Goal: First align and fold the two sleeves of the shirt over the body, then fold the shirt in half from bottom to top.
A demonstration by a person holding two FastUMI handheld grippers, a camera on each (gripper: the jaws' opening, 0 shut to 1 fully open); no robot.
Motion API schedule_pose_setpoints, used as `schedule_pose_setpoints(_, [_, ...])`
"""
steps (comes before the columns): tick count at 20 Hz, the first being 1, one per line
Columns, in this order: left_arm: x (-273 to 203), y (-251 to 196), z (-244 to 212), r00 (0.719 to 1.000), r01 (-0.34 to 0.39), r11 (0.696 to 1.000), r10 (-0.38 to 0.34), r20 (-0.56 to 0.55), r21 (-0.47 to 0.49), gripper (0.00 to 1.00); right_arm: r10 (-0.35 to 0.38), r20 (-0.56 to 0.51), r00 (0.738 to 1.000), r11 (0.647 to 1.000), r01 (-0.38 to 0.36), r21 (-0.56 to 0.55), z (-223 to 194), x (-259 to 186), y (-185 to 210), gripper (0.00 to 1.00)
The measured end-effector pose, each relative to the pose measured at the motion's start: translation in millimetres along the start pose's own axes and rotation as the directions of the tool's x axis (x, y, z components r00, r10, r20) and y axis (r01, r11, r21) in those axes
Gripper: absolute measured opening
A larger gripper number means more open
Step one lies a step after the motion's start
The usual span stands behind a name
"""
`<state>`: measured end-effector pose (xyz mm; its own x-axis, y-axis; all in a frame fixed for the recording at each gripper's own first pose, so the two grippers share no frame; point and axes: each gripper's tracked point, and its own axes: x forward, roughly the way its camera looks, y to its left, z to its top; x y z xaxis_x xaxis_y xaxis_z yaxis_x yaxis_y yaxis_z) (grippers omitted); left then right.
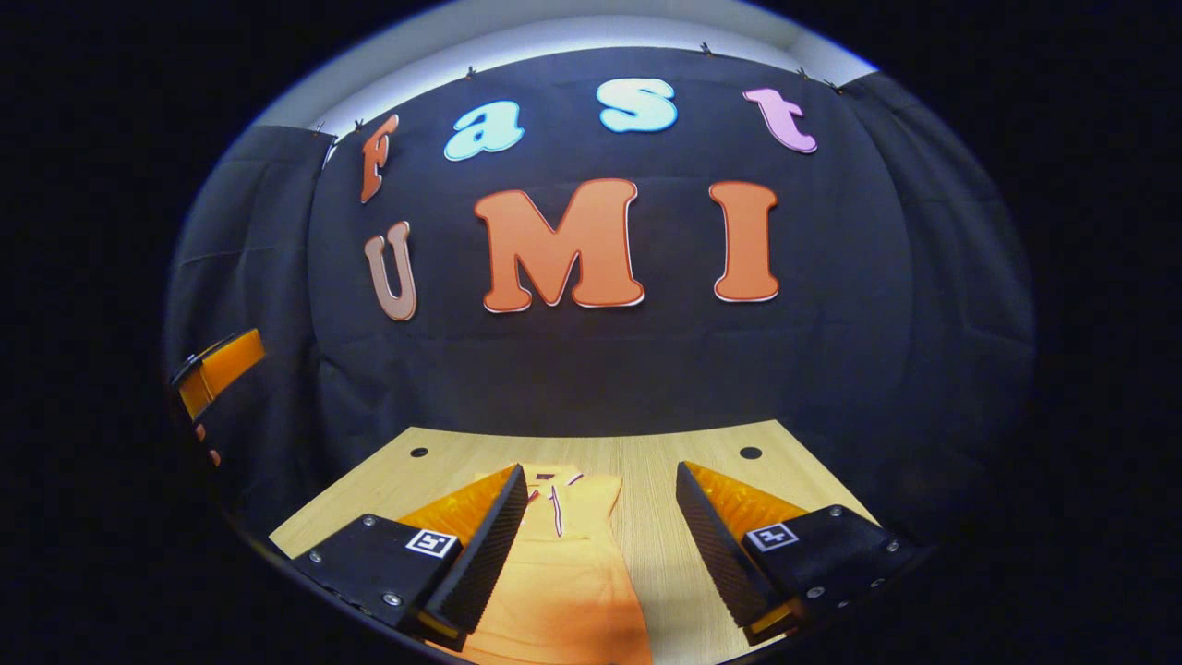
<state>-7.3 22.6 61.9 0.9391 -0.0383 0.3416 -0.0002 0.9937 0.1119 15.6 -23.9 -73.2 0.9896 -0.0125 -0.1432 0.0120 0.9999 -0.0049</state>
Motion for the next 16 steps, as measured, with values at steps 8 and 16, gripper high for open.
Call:
schedule_pose_setpoints(8, [-51.1, -4.9, -104.5, 0.956, 0.032, 0.999, -0.034, -0.292, -0.010, 0.98, 0.008, -0.110, 0.994, 1.000, -0.008, -0.002, -55.8, -42.4, 10.4, 0.98])
schedule_pose_setpoints(16, [-119.8, -16.4, -226.9, 0.684, 0.047, 0.983, -0.160, -0.711, -0.175, 0.99, 0.008, -0.353, 0.935, 1.000, -0.017, -0.022, -146.4, -56.7, -9.6, 0.98])
